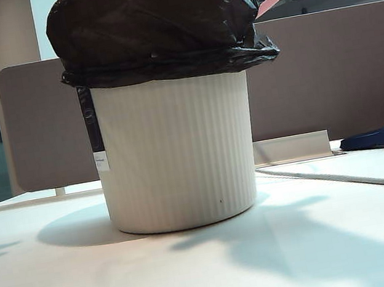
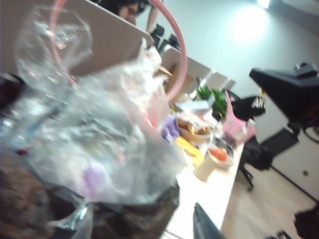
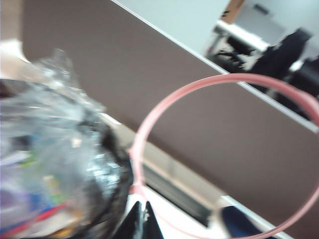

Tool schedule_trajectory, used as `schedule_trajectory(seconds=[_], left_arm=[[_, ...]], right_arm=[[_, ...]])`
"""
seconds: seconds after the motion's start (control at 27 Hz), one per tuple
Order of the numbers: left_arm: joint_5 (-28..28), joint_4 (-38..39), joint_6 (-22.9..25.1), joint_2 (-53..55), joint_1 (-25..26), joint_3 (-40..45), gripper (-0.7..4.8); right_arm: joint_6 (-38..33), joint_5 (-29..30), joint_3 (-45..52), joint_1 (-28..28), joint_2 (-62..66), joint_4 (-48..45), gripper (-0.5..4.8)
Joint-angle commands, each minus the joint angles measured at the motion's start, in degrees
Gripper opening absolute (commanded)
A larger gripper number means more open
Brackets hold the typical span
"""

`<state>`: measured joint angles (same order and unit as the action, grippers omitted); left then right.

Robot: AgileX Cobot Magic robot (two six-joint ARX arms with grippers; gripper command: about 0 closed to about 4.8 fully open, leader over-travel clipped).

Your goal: Open the ring lid of the trash can, pull out the black garbage bag inside, and place it on the table.

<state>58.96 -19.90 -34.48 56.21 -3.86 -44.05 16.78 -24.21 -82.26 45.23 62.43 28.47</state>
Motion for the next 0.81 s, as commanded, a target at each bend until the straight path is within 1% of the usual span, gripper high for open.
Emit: schedule_trajectory(seconds=[0.04, 0.07, 0.11, 0.15, 0.18, 0.22, 0.26, 0.3, 0.33, 0.37, 0.41, 0.48, 0.55, 0.67, 0.81], left_arm=[[0.8, 5.4, 4.2, -2.2, 3.5, -0.2, 2.73], [0.6, 7.8, 6.1, -2.8, 3.7, -0.2, 2.81], [0.2, 11.9, 9.3, -4.1, 3.6, -0.2, 2.81], [-0.1, 14.3, 11.5, -4.5, 3.6, -0.2, 2.81], [-1.4, 19.0, 15.0, -5.8, 3.6, -0.2, 2.81], [-2.5, 21.9, 17.5, -6.7, 3.6, -0.2, 2.81], [-4.5, 26.7, 21.8, -8.3, 3.3, -0.2, 2.81], [-5.4, 28.4, 23.3, -8.9, 3.1, -0.2, 2.81], [-7.7, 31.7, 25.6, -10.4, 2.8, -0.2, 2.81], [-8.7, 33.1, 26.5, -11.1, 2.8, -0.2, 2.81], [-11.1, 36.2, 28.7, -12.8, 2.8, -0.2, 2.81], [-13.8, 39.4, 30.4, -15.5, 2.6, -0.2, 2.81], [-14.4, 41.5, 31.1, -17.8, 2.3, -0.2, 2.81], [-16.7, 43.7, 31.1, -20.4, 2.2, -0.2, 2.81], [-17.0, 45.5, 30.6, -24.2, 2.1, -0.2, 2.81]], right_arm=[[-9.2, 6.1, -0.3, 0.1, -2.6, 3.7, -0.01], [-10.3, 6.6, -0.3, -0.1, -3.2, 4.4, -0.01], [-11.3, 6.6, -0.3, -0.8, -4.0, 5.9, -0.01], [-12.0, 6.6, -0.2, -1.4, -4.4, 6.4, -0.01], [-14.0, 8.6, -0.2, -1.6, -4.6, 7.1, -0.01], [-15.1, 10.2, -0.2, -1.6, -4.7, 7.6, -0.01], [-16.9, 12.2, 0.0, -1.9, -4.7, 8.2, -0.01], [-16.9, 12.9, 0.1, -2.4, -4.7, 8.2, -0.01], [-17.2, 14.6, 0.6, -3.4, -4.7, 8.1, -0.01], [-17.7, 15.8, 1.0, -3.7, -4.7, 8.0, -0.01], [-19.0, 18.5, 2.3, -3.8, -4.7, 7.0, -0.01], [-20.1, 19.8, 5.0, -4.1, -5.1, 5.0, -0.01], [-20.7, 20.9, 8.0, -4.5, -5.8, 3.2, -0.01], [-22.7, 21.8, 10.8, -4.4, -6.1, 1.4, -0.01], [-23.5, 21.8, 14.3, -4.4, -7.1, -1.4, -0.01]])
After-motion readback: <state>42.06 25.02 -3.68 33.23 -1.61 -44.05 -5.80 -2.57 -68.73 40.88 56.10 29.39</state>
